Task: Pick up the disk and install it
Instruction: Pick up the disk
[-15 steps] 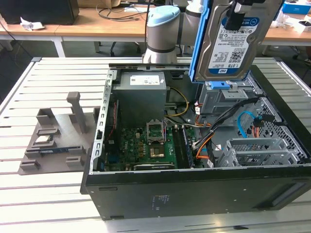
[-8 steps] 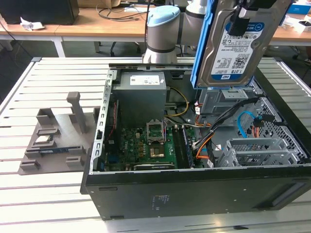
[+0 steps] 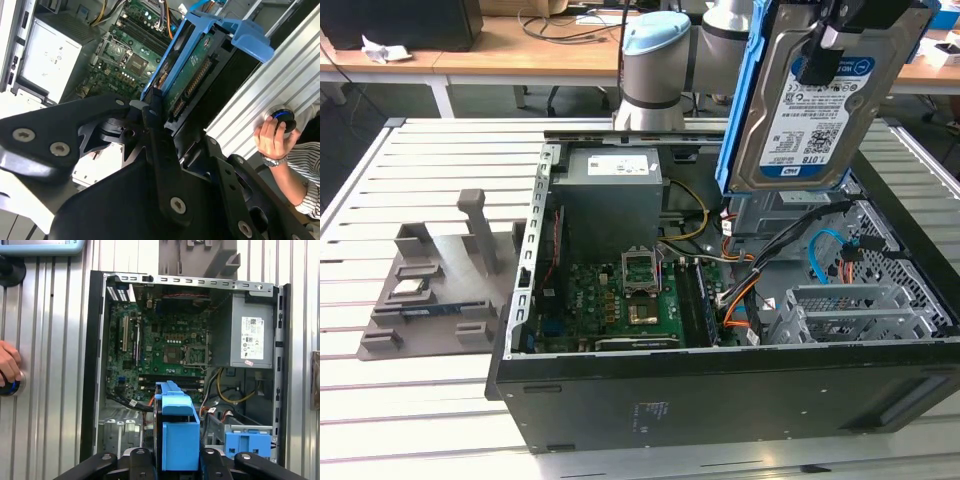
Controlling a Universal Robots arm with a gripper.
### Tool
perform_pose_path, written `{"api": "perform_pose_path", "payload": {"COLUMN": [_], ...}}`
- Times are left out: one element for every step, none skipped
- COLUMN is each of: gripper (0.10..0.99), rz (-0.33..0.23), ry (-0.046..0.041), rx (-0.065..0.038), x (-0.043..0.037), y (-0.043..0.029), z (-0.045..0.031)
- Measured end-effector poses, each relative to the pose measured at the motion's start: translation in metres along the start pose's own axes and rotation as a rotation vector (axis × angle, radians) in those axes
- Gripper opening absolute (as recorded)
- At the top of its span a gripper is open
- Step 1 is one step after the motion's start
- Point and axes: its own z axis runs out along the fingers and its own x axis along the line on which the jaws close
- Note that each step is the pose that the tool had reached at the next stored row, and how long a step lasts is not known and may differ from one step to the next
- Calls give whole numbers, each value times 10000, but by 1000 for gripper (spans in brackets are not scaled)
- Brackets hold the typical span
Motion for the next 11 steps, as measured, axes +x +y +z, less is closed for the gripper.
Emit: {"api": "perform_pose_path", "payload": {"gripper": [365, 365, 365, 365, 365, 365, 365, 365, 365, 365, 365], "rz": [0, 0, 0, 0, 0, 0, 0, 0, -1, -1, 275], "ry": [0, -1, 0, 0, 0, 1, 0, 0, 1, 1, -190], "rx": [0, 0, 0, 0, 0, 0, 0, 0, 0, 0, 12], "x": [18, 41, 65, 75, 89, 156, 192, 263, 322, 405, 472], "y": [0, 1, 2, 2, 3, 5, 6, 8, 10, 12, 14], "z": [0, 2, 2, 2, 3, 4, 5, 6, 8, 12, 17]}}
